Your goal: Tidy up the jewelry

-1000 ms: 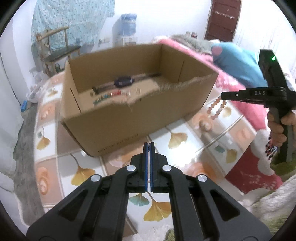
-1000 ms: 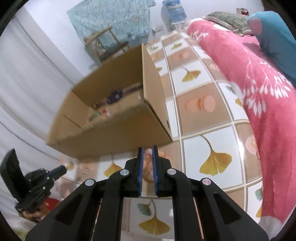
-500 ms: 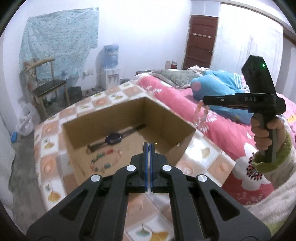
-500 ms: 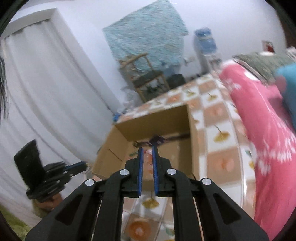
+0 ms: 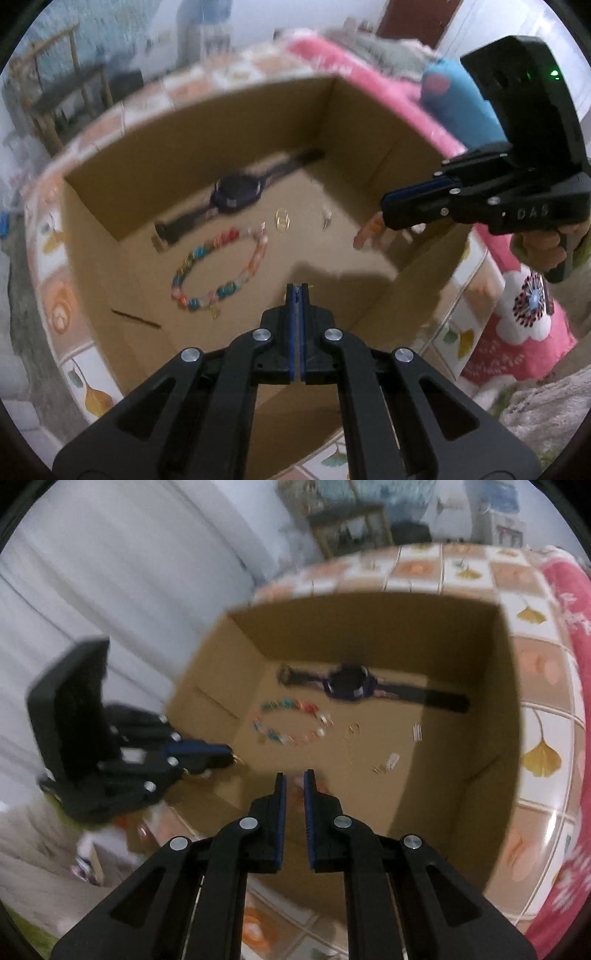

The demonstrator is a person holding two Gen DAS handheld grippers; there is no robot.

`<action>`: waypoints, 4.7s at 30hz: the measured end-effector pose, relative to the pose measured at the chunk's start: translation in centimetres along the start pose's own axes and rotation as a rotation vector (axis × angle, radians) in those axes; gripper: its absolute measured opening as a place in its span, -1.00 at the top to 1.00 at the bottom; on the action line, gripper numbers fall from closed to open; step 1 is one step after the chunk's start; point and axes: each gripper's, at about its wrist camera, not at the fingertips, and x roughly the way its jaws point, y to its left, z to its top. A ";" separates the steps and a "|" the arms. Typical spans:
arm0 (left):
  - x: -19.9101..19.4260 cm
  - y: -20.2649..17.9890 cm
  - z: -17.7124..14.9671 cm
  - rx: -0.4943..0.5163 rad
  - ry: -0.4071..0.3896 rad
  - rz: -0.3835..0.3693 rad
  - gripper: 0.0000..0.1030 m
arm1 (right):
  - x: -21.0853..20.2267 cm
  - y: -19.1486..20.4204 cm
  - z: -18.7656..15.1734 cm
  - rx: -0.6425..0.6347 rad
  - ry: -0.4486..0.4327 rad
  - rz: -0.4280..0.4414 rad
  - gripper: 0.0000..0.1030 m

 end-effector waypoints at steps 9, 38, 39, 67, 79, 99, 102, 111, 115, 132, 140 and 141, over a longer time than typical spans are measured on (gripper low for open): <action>0.0 0.9 -0.5 -0.059 0.022 0.003 0.59 | -0.7 -0.6 0.1 -0.001 0.014 -0.097 0.77; -10.7 -6.7 -8.9 -0.425 -0.457 0.442 -0.84 | -9.0 8.3 -12.8 0.094 -0.513 -0.518 -0.77; -10.7 -6.8 -9.2 -0.427 -0.463 0.458 -0.83 | -8.8 8.7 -12.9 0.089 -0.513 -0.533 -0.79; -9.0 -8.0 -9.5 -0.478 -0.327 0.579 -0.84 | -6.0 9.0 -12.5 0.185 -0.413 -0.587 -0.86; -8.8 -7.9 -9.4 -0.487 -0.320 0.585 -0.84 | -5.6 8.6 -12.4 0.202 -0.390 -0.557 -0.86; -8.3 -8.2 -9.2 -0.487 -0.319 0.588 -0.84 | -5.5 8.3 -12.4 0.218 -0.384 -0.540 -0.86; -8.3 -8.3 -9.2 -0.489 -0.318 0.588 -0.84 | -5.5 8.4 -12.4 0.217 -0.385 -0.542 -0.86; -8.4 -8.2 -9.2 -0.487 -0.317 0.587 -0.84 | -5.4 8.4 -12.4 0.216 -0.382 -0.538 -0.86; -8.4 -8.1 -9.2 -0.486 -0.318 0.585 -0.84 | -5.4 8.3 -12.3 0.214 -0.380 -0.538 -0.86; -8.5 -8.1 -9.2 -0.486 -0.318 0.585 -0.83 | -5.2 8.2 -12.3 0.212 -0.377 -0.535 -0.86; -8.5 -8.0 -9.2 -0.484 -0.317 0.583 -0.84 | -5.3 8.1 -12.3 0.210 -0.376 -0.534 -0.86; -8.5 -8.1 -9.2 -0.484 -0.318 0.583 -0.84 | -5.3 8.2 -12.3 0.210 -0.377 -0.534 -0.86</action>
